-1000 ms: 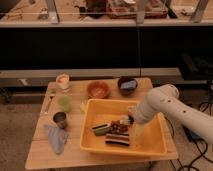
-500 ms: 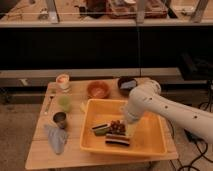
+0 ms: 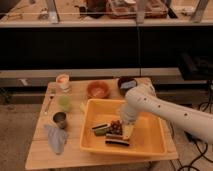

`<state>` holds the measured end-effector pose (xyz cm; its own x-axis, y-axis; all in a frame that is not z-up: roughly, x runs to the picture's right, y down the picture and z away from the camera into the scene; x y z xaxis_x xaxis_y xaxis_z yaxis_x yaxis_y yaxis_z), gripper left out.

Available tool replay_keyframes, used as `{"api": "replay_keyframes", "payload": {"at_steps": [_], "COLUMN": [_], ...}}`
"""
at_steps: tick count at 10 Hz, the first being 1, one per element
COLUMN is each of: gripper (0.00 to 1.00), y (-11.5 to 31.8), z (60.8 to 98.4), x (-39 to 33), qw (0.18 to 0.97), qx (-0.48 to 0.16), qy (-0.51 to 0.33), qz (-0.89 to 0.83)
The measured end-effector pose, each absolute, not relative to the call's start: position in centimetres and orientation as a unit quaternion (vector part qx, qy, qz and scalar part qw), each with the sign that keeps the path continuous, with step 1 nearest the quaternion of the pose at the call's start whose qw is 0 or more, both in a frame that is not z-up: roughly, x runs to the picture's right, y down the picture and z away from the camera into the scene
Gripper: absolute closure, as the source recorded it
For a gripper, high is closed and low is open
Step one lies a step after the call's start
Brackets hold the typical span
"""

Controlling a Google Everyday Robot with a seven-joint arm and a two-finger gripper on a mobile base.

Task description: Place grapes in plastic cup

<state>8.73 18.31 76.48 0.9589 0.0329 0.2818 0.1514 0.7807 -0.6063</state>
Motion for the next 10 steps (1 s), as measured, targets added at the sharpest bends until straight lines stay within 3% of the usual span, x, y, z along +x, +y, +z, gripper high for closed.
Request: {"api": "replay_keyframes", "payload": {"at_steps": [2, 7, 8, 10], "gripper": [0.42, 0.42, 0.46, 0.65], "y": [17.9, 18.2, 18.2, 18.2], "z": [76.4, 77.0, 77.1, 77.2], "x": [8.3, 7.4, 7.3, 7.2], "qw": [0.933, 0.928, 0.927, 0.927], "qx": [-0.327, -0.335, -0.336, -0.338], "qy": [-0.148, -0.161, -0.162, -0.163], "qz": [-0.030, -0.027, -0.025, -0.021]}}
